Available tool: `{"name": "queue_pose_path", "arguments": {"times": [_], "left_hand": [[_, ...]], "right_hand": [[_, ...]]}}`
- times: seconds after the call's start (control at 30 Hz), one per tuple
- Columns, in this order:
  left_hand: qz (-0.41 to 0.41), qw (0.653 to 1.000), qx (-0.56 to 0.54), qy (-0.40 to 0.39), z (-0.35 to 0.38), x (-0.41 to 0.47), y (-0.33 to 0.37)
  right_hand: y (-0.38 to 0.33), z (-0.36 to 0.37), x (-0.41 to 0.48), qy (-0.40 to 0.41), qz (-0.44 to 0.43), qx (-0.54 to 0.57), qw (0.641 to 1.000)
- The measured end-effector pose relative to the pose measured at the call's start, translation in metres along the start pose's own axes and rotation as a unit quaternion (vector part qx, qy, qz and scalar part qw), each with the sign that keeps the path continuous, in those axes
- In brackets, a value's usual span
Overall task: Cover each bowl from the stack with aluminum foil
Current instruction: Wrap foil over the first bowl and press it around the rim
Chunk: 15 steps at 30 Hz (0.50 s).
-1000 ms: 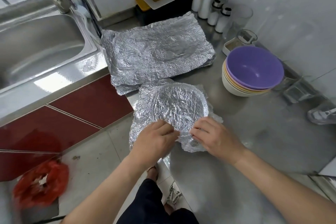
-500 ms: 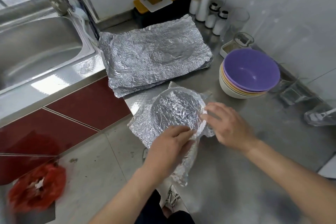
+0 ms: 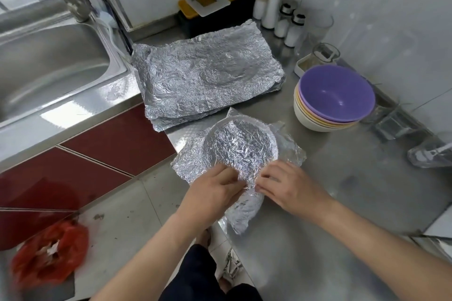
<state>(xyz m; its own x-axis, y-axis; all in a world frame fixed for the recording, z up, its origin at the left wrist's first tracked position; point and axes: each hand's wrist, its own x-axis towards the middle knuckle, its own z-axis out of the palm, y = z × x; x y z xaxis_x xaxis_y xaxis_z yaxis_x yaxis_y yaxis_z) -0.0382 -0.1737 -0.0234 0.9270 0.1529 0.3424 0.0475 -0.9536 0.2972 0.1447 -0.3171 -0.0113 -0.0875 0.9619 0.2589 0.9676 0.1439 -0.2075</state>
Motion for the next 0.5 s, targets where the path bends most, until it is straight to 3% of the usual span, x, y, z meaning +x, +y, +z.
{"name": "queue_pose_path", "arguments": {"times": [0.17,0.3,0.4,0.5], "left_hand": [[0.022,0.999,0.036,0.018,0.012,0.001,0.003],[-0.06,0.995,0.072,0.028,0.024,0.01,0.02],[-0.131,0.991,0.029,0.025,0.024,0.025,0.039],[-0.147,0.988,-0.042,0.03,0.01,0.03,0.039]], "right_hand": [[0.002,0.006,0.006,0.0,-0.013,-0.067,0.998],[0.011,0.0,0.014,0.019,-0.025,-0.103,0.994],[0.024,-0.006,0.013,0.024,0.015,-0.102,0.994],[0.029,-0.015,0.01,0.005,0.059,-0.059,0.997]]}}
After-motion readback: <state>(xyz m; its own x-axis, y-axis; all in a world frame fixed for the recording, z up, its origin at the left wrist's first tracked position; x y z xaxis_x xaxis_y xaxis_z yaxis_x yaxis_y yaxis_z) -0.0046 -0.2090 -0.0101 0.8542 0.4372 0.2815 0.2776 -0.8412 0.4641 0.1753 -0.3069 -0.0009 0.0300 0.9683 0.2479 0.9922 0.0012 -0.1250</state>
